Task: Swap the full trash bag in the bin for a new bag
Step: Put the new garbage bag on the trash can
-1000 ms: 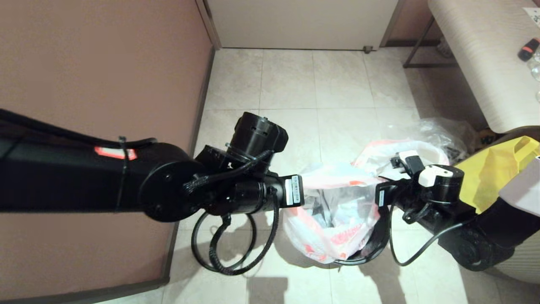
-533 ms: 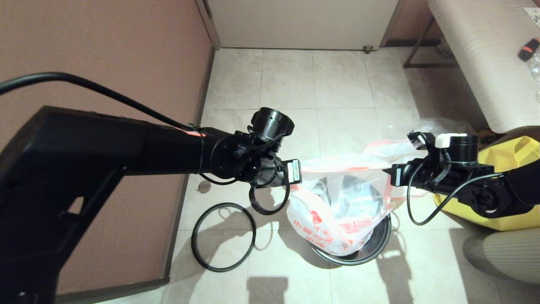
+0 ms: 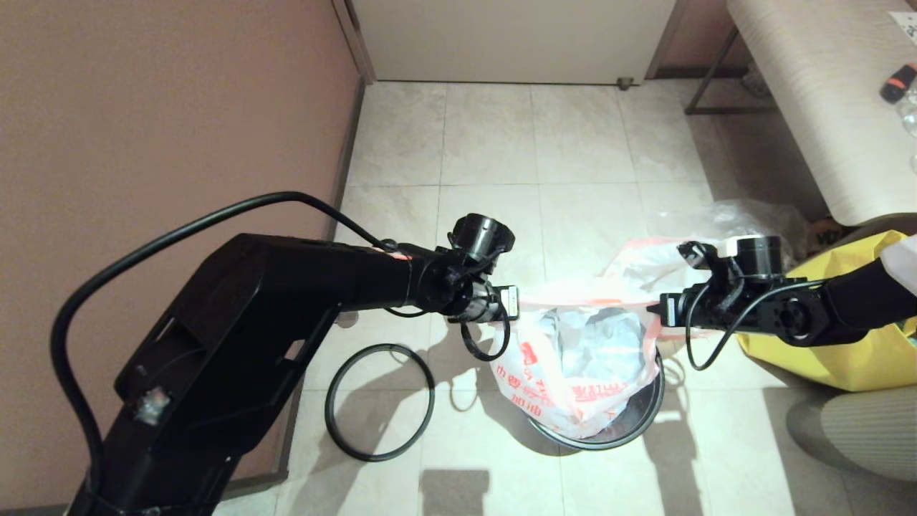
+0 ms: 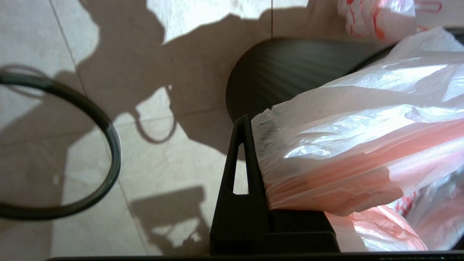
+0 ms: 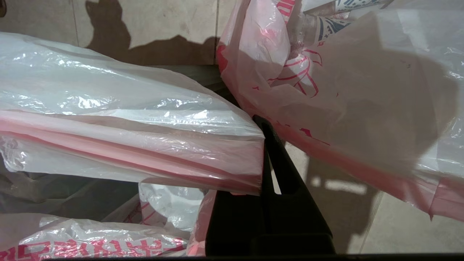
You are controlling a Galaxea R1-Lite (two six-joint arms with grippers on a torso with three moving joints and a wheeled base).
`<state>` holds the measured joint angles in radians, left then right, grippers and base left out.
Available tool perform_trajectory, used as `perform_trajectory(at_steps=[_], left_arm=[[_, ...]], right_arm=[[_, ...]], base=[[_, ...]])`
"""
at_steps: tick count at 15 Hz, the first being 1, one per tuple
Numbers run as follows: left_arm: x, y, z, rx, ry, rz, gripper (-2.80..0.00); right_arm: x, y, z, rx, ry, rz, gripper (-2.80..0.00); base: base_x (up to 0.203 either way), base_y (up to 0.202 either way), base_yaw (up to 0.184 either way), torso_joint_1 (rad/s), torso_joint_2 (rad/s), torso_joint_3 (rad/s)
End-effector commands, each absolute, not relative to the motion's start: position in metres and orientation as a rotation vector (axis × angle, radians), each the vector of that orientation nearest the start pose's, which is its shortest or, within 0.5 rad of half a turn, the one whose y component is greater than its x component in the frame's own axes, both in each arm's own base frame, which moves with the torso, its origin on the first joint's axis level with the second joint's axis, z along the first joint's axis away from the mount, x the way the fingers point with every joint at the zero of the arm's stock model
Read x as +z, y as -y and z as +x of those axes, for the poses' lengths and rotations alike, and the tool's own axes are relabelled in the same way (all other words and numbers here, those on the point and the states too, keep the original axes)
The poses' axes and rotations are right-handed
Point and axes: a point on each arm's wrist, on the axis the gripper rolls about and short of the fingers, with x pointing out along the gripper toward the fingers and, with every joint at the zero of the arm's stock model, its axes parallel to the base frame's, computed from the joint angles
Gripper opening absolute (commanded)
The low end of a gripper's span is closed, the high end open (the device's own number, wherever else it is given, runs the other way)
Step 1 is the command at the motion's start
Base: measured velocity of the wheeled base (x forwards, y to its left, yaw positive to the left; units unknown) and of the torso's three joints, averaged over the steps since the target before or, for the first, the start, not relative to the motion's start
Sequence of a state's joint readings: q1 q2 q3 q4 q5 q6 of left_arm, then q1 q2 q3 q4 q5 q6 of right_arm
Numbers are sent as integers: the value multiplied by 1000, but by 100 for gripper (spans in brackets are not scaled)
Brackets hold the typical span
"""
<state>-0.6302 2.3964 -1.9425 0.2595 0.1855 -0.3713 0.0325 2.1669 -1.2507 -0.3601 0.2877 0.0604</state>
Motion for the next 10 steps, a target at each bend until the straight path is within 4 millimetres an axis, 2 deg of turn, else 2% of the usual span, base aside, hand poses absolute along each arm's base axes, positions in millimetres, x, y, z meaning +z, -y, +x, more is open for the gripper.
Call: perform_trajectory(at_steps=[1, 3, 5, 8, 10], left_arm=[[108, 288, 406, -285, -719, -66, -280], [97, 288, 415, -247, -680, -74, -280], [97, 291, 423, -198, -574, -98, -280], [93, 294, 424, -198, -559, -92, -280], [107, 294, 425, -215, -496, -126, -280]], right_arm=[[90, -17, 433, 288, -584, 141, -280], [83, -15, 442, 282, -594, 149, -280], [83, -12, 448, 273, -580, 162, -280], [77, -12, 450, 266, -608, 175, -280], [72, -11, 453, 263, -636, 179, -280]], base=[[0, 0, 0, 0, 0, 0], [0, 0, 0, 0, 0, 0], [0, 0, 0, 0, 0, 0], [0, 0, 0, 0, 0, 0], [0, 0, 0, 0, 0, 0]])
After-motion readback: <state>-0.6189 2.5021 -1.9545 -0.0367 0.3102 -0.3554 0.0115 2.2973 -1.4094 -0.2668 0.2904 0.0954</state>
